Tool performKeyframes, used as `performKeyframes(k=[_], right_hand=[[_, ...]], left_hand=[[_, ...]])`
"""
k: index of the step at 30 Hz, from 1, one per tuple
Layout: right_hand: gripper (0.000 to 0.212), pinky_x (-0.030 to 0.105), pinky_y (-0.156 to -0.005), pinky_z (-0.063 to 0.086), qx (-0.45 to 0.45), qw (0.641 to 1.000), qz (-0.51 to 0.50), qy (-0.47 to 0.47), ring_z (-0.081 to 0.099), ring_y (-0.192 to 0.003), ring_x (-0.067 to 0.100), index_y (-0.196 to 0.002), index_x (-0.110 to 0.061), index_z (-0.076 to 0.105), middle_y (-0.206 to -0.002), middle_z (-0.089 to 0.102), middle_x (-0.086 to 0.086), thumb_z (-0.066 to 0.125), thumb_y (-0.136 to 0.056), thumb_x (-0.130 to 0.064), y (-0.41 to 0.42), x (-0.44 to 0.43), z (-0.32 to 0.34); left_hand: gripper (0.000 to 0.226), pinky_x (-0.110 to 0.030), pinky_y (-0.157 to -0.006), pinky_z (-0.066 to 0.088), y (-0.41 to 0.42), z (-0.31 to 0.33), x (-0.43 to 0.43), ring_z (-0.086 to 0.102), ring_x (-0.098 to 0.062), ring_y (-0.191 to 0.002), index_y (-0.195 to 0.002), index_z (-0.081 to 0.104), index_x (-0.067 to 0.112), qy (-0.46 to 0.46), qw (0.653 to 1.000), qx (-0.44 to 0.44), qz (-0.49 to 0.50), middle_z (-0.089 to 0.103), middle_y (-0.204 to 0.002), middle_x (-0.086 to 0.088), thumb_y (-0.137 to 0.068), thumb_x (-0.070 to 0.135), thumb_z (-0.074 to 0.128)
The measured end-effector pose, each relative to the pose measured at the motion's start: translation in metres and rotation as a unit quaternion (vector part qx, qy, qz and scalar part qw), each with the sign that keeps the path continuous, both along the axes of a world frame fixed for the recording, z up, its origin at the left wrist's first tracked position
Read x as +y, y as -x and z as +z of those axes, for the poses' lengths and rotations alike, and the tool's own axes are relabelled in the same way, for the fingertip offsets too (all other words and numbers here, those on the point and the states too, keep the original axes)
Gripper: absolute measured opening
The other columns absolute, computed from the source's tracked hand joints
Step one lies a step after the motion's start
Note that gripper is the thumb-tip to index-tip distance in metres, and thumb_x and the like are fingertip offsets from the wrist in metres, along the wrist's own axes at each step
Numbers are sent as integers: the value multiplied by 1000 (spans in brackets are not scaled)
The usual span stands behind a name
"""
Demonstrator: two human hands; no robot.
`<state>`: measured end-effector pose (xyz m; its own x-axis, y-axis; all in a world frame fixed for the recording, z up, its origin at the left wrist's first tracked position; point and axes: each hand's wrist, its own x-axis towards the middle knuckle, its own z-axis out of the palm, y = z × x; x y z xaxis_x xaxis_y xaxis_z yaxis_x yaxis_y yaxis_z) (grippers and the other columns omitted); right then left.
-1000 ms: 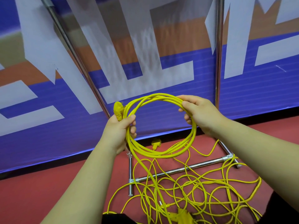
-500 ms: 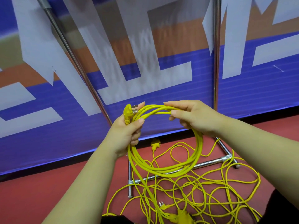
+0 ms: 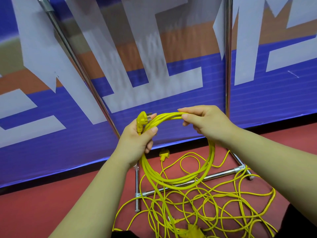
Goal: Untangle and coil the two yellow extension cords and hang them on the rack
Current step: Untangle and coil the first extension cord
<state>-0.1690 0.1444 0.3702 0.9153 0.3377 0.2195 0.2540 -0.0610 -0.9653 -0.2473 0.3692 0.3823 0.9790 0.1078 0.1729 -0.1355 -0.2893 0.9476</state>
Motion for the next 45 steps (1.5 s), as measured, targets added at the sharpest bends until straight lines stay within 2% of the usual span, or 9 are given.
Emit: performKeyframes(k=[8, 13, 16, 20, 29, 35, 38, 42, 45], right_hand=[[15, 25, -46, 31, 94, 995, -25, -36, 38, -49, 13, -105, -26, 77, -73, 72, 4, 68, -94, -24, -3, 7, -7], [11, 25, -47, 25, 169, 983, -20, -70, 34, -47, 13, -102, -22, 76, -74, 70, 8, 67, -95, -21, -3, 9, -11], [12, 26, -48, 24, 182, 980, -18, -74, 34, -47, 13, -103, -21, 76, -74, 70, 7, 67, -95, -21, -3, 8, -11], [15, 25, -46, 25, 165, 984, -15, -65, 33, -47, 13, -107, -21, 76, -73, 70, 6, 67, -94, -20, -3, 9, -12], [15, 26, -50, 34, 87, 995, -34, -25, 40, -52, 16, -106, -24, 77, -76, 75, 4, 70, -92, -22, -6, 6, -13], [41, 23, -80, 43, 26, 988, -131, 79, 57, -101, 10, -122, -29, 62, -112, 60, -3, 76, -85, -41, -4, 8, -15], [46, 28, -83, 38, 1, 973, -201, 111, 53, -100, 15, -112, -23, 52, -113, 51, -2, 79, -80, -43, 14, 12, -33], [39, 31, -62, 41, 105, 989, -28, 102, 50, -64, 15, -93, -18, 46, -83, 58, 0, 80, -81, -35, 48, 36, -73], [37, 36, -59, 40, 175, 968, 147, 108, 44, -60, 12, -98, -17, 43, -77, 63, -10, 73, -87, -36, 72, 52, -100]], left_hand=[[85, -28, -46, 36, -4, 5, -2, 44, -16, -51, -149, 13, 55, 74, 994, 37, 70, 53, -107, -7, -95, -4, 43], [64, -32, -51, 43, 3, 10, 2, 51, -18, -65, -134, 44, 61, -28, 1000, -2, 12, 55, -127, -1, -103, 4, 46], [43, -28, -53, 42, 4, 9, 5, 47, -18, -65, -116, 70, 42, -71, 997, 10, -13, 58, -97, -4, -105, 8, 46], [31, -32, -56, 49, 5, 6, 9, 46, -17, -56, -113, 75, 37, -157, 983, 61, -77, 48, -70, 0, -101, 14, 59], [34, -31, -45, 54, 9, 3, -7, 49, -15, -45, -110, 78, 25, 153, 970, 145, -120, 49, -66, -6, -95, 5, 55], [33, -17, -37, 27, 0, 4, -10, 30, -6, -42, -104, 74, 17, 201, 979, 16, -1, 43, -65, 0, -103, 3, 44], [28, -18, -37, 28, -4, 9, -2, 30, -7, -42, -112, 68, 15, 231, 968, -31, 89, 43, -65, 1, -105, 6, 43], [26, -18, -37, 27, -7, 15, 12, 29, -7, -42, -115, 67, 17, 262, 950, -65, 156, 42, -65, 2, -107, 10, 43], [26, -18, -38, 27, -8, 16, 16, 29, -7, -43, -113, 68, 19, 281, 939, -78, 182, 42, -64, 2, -107, 13, 43]])
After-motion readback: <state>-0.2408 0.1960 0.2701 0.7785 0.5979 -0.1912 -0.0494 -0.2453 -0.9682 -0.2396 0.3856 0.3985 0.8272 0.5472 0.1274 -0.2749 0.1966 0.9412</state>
